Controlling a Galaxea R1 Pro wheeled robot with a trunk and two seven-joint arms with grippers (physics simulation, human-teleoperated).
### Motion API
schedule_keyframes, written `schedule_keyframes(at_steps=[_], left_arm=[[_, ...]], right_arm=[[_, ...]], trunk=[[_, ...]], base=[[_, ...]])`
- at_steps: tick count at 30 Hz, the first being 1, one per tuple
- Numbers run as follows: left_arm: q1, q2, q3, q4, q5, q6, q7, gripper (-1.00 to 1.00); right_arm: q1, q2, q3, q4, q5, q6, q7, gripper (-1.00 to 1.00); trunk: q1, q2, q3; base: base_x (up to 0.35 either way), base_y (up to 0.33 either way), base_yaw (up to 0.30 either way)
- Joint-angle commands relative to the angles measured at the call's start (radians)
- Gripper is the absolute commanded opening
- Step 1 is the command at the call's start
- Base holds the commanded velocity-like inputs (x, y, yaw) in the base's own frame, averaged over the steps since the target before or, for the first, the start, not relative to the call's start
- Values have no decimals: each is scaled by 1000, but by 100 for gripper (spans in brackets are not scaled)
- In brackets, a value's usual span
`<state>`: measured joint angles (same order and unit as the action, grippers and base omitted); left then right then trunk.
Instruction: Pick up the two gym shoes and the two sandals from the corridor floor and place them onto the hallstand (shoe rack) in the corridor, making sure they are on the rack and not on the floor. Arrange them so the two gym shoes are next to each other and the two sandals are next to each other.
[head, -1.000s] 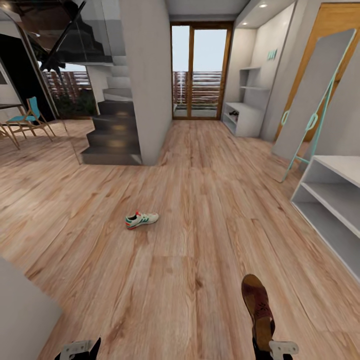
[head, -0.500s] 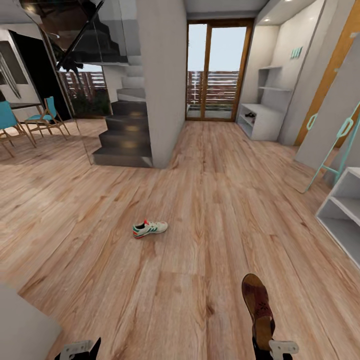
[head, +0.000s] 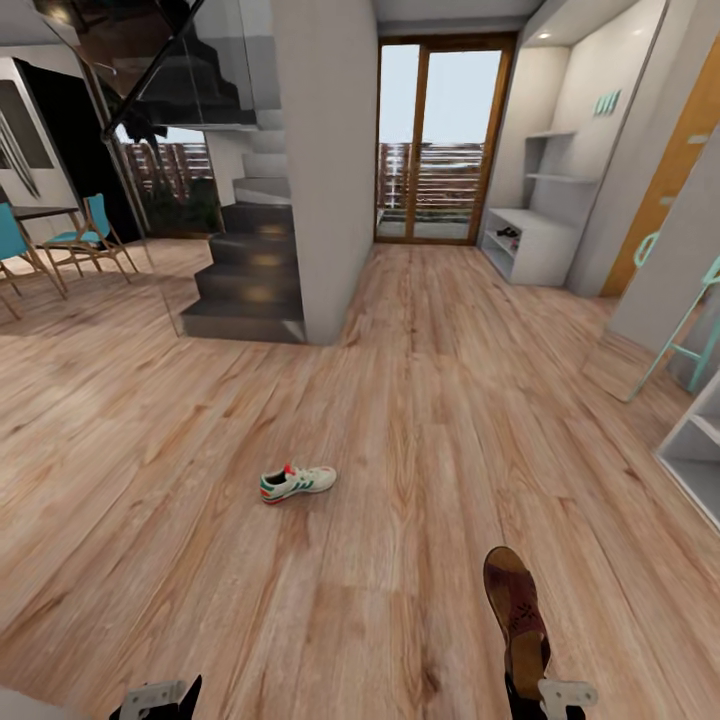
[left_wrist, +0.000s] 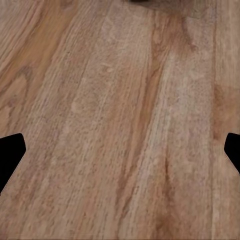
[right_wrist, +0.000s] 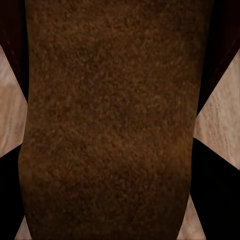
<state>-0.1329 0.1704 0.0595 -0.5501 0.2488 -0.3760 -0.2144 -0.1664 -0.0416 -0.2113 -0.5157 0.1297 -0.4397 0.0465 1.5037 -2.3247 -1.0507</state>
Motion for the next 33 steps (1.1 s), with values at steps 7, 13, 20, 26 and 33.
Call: schedule_keyframes(at_steps=[7, 13, 20, 26, 33], left_arm=[[-1, 0, 2, 1, 10, 0, -10, 100], [-1, 0, 2, 1, 10, 0, -10, 100], [-1, 0, 2, 1, 10, 0, -10, 100], [-1, 0, 2, 1, 10, 0, -10, 100], [-1, 0, 2, 1, 10, 0, -10, 100]], right_arm=[[-1, 2, -8, 0, 10, -4, 5, -100], [-1, 2, -8, 0, 10, -4, 5, -100], [-1, 2, -8, 2, 11, -4, 4, -100], [-1, 2, -8, 2, 11, -4, 5, -100], [-1, 2, -8, 1, 11, -4, 5, -100]], trunk=[[0, 0, -1], [0, 0, -1], [0, 0, -1], [0, 0, -1], [0, 0, -1]], base=[[338, 0, 0], [338, 0, 0], [338, 67, 0], [338, 62, 0], [338, 12, 0]])
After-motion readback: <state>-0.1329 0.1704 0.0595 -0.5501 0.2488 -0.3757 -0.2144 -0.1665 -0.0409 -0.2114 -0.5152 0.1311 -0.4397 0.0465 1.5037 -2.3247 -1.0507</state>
